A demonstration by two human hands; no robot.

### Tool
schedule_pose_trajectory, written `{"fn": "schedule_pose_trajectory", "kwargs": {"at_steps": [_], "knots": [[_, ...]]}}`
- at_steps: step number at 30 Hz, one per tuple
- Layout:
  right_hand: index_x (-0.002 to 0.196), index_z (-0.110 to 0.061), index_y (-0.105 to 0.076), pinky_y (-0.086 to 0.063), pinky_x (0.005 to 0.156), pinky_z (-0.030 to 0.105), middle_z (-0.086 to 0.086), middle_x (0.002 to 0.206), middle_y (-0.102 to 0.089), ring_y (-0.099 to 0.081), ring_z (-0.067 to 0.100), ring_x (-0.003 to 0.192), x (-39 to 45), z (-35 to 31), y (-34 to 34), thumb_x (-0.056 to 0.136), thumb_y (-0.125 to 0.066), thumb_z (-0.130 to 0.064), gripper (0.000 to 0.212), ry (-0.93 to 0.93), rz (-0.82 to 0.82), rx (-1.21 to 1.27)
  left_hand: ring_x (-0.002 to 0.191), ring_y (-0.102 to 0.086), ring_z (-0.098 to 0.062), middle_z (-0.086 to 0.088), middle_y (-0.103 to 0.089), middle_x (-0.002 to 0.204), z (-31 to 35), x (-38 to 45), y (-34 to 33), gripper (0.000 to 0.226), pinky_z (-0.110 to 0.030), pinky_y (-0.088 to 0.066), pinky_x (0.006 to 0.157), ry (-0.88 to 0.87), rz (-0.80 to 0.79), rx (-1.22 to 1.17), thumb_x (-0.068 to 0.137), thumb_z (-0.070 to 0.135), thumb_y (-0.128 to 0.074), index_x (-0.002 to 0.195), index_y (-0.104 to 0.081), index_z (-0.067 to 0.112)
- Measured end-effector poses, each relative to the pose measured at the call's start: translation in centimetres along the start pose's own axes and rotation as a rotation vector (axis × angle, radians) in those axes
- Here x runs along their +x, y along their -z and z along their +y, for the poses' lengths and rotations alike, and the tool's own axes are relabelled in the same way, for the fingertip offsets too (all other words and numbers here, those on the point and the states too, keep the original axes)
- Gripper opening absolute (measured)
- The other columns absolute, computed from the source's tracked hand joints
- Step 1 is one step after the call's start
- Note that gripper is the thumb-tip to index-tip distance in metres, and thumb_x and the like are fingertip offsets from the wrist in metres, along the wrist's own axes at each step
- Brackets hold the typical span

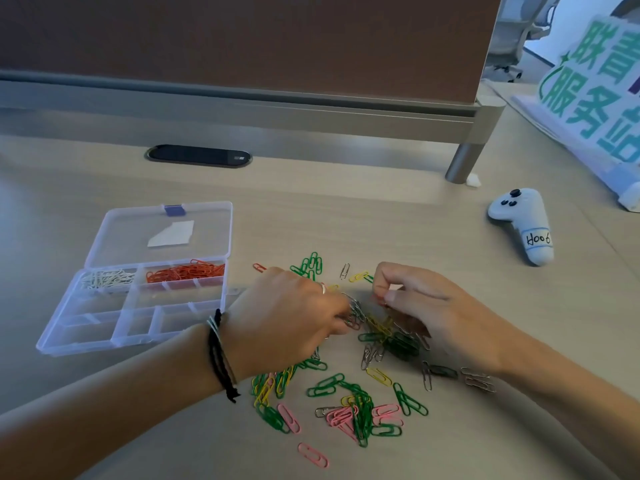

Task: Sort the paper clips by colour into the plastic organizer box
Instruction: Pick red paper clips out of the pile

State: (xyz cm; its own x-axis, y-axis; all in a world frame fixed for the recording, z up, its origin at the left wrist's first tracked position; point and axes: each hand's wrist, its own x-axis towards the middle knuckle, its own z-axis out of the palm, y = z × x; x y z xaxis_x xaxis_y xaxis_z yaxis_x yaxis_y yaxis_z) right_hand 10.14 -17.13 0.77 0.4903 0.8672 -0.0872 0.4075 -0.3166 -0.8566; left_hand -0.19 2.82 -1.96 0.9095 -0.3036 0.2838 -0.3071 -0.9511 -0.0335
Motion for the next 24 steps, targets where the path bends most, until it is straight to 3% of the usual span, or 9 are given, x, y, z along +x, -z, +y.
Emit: {"fn": "schedule_pose_trajectory", "kwargs": {"at_steps": [2, 5, 8, 11, 14, 16, 20, 22, 24], "knots": [[0.083, 0.001, -0.043, -0.028, 0.049, 0.014, -0.011, 0.06, -0.038, -0.033, 0.004, 0.052, 0.1, 0.1, 0.2, 0.106, -0.043, -0.021, 0.032, -0.087, 0.036, 0.112, 0.039, -0.049, -0.015, 0.007, -0.052, 0.049, 0.1, 0.3, 0.0, 0.018, -0.022, -0.023, 0.042, -0.017, -0.051, 0.056, 0.078, 0.042, -0.078, 0.075, -0.068, 0.028], [0.079, -0.003, -0.053, -0.029, 0.045, 0.009, -0.019, 0.048, -0.048, -0.036, -0.001, 0.042, 0.6, 0.3, 0.3, 0.105, -0.047, -0.015, 0.029, -0.165, 0.062, 0.124, 0.038, -0.045, -0.016, 0.007, -0.047, 0.047, 0.2, 0.7, 0.0, 0.022, -0.024, -0.022, 0.041, -0.041, -0.133, 0.154, 0.067, 0.024, -0.085, 0.071, -0.064, 0.024], [0.079, -0.003, -0.065, -0.028, 0.041, 0.009, -0.016, 0.046, -0.056, -0.037, 0.0, 0.037, 0.7, 0.4, 0.5, 0.099, -0.058, -0.008, 0.022, -0.214, 0.121, 0.245, 0.039, -0.045, -0.017, 0.006, -0.046, 0.048, 0.3, 0.9, 0.0, 0.026, -0.024, -0.02, 0.042, -0.087, -0.157, 0.196, 0.056, 0.01, -0.082, 0.069, -0.061, 0.019], [0.078, -0.001, -0.065, -0.027, 0.038, 0.013, -0.012, 0.045, -0.055, -0.036, 0.004, 0.037, 0.5, 0.4, 0.7, 0.096, -0.059, -0.003, 0.02, -0.257, 0.2, 0.334, 0.039, -0.044, -0.015, 0.007, -0.048, 0.049, 0.3, 1.0, 0.1, 0.013, -0.025, -0.028, 0.039, -0.044, -0.146, 0.058, 0.079, 0.025, -0.071, 0.08, -0.059, 0.023], [0.071, -0.007, -0.048, -0.013, 0.045, 0.025, -0.003, 0.052, -0.035, -0.019, 0.016, 0.048, 0.6, 0.8, 0.8, 0.101, -0.049, -0.014, 0.031, -0.328, 0.199, 0.391, 0.043, -0.043, -0.012, 0.007, -0.049, 0.051, 0.1, 1.0, 0.7, 0.012, -0.033, -0.041, 0.046, 0.121, -0.09, -0.192, 0.1, 0.033, -0.039, 0.091, -0.046, 0.032], [0.071, -0.01, -0.04, -0.006, 0.049, 0.033, 0.004, 0.058, -0.025, -0.014, 0.019, 0.053, 0.6, 1.3, 0.8, 0.101, -0.044, -0.018, 0.031, -0.34, 0.157, 0.479, 0.046, -0.043, -0.014, 0.006, -0.049, 0.052, 0.2, 0.9, 1.0, 0.015, -0.032, -0.039, 0.05, 0.192, -0.073, -0.382, 0.104, 0.03, -0.035, 0.091, -0.041, 0.033], [0.07, -0.01, -0.053, -0.011, 0.036, 0.02, 0.011, 0.056, -0.05, -0.015, 0.01, 0.042, 0.9, 1.7, 0.5, 0.098, -0.051, -0.015, 0.029, -0.273, 0.007, 0.838, 0.046, -0.026, -0.013, 0.004, -0.034, 0.051, 0.4, 0.7, 1.2, 0.021, -0.033, -0.025, 0.045, 0.363, -0.095, -0.919, 0.104, 0.028, -0.039, 0.085, -0.044, 0.023], [0.07, -0.009, -0.063, -0.014, 0.033, 0.014, 0.015, 0.065, -0.061, -0.015, 0.006, 0.039, 1.3, 2.0, 0.4, 0.094, -0.056, -0.009, 0.024, -0.248, -0.093, 1.02, 0.045, -0.019, -0.014, 0.001, -0.03, 0.054, 0.2, 0.7, 1.2, 0.023, -0.027, -0.018, 0.041, 0.444, -0.159, -1.43, 0.098, 0.026, -0.039, 0.083, -0.038, 0.008], [0.08, -0.006, -0.071, -0.018, 0.034, 0.012, 0.012, 0.069, -0.065, -0.02, 0.003, 0.039, 1.8, 2.1, 0.1, 0.088, -0.062, -0.005, 0.012, -0.207, -0.191, 1.103, 0.045, -0.013, -0.01, -0.001, -0.025, 0.054, 0.0, 0.5, 1.4, 0.014, -0.021, -0.012, 0.04, 0.434, -0.206, -1.914, 0.09, 0.015, -0.034, 0.078, -0.037, 0.009]]}}
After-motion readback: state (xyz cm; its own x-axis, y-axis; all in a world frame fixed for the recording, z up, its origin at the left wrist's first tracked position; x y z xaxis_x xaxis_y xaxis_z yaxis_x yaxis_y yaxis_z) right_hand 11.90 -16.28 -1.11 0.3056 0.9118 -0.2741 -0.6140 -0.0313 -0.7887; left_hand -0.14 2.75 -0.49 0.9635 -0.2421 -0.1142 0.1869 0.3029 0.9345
